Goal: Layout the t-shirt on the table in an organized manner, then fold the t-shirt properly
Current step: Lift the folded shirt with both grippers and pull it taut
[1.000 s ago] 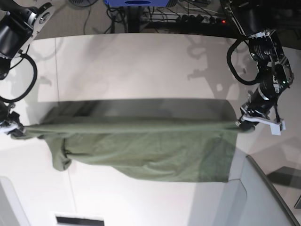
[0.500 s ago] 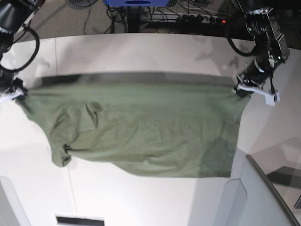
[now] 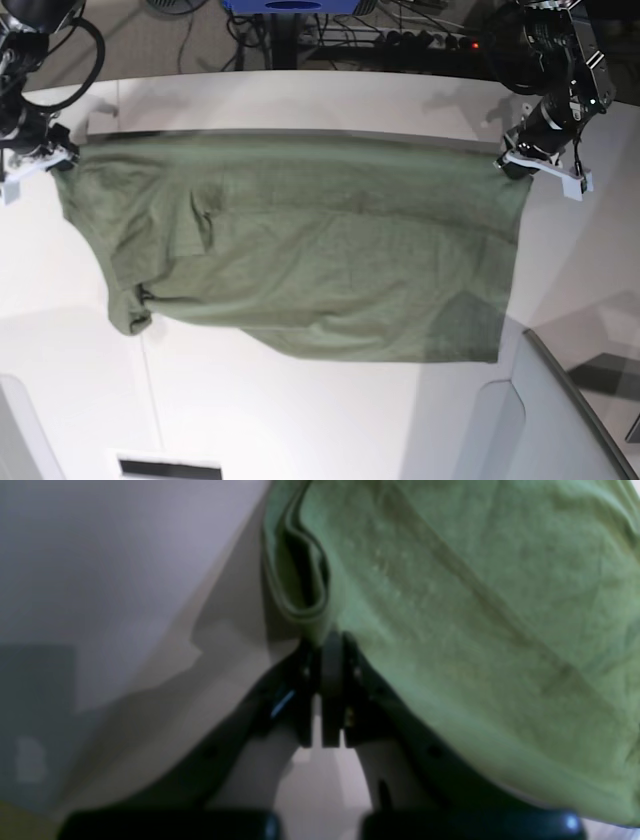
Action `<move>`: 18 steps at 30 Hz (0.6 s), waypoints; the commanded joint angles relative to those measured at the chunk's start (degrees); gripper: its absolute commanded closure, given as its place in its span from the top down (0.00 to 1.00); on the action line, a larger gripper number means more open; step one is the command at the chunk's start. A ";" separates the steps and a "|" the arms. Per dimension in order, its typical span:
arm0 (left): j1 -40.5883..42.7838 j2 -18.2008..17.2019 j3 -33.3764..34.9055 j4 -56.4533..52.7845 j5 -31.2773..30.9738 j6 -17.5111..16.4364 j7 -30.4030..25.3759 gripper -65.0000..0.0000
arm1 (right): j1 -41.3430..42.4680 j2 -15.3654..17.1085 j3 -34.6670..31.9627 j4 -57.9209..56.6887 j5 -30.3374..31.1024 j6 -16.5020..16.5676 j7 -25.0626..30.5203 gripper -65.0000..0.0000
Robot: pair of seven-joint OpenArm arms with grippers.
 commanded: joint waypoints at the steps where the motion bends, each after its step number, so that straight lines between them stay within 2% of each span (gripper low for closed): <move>1: 0.17 -0.63 -0.26 0.72 -0.57 -0.11 -0.95 0.00 | -0.72 0.78 0.11 1.11 0.32 0.37 0.82 0.00; 11: 3.15 -0.28 -0.26 1.25 4.35 -0.20 -1.31 0.00 | -4.33 0.70 0.28 1.11 0.32 0.46 1.52 0.00; 15: 5.88 -0.28 -0.17 1.16 4.70 -0.20 -5.97 0.00 | -5.38 -0.36 0.28 1.11 0.32 0.46 1.61 0.00; 18: 7.11 -0.28 -0.17 0.64 4.70 -0.20 -7.37 0.00 | -5.65 -0.71 0.20 1.02 0.32 0.46 2.32 0.00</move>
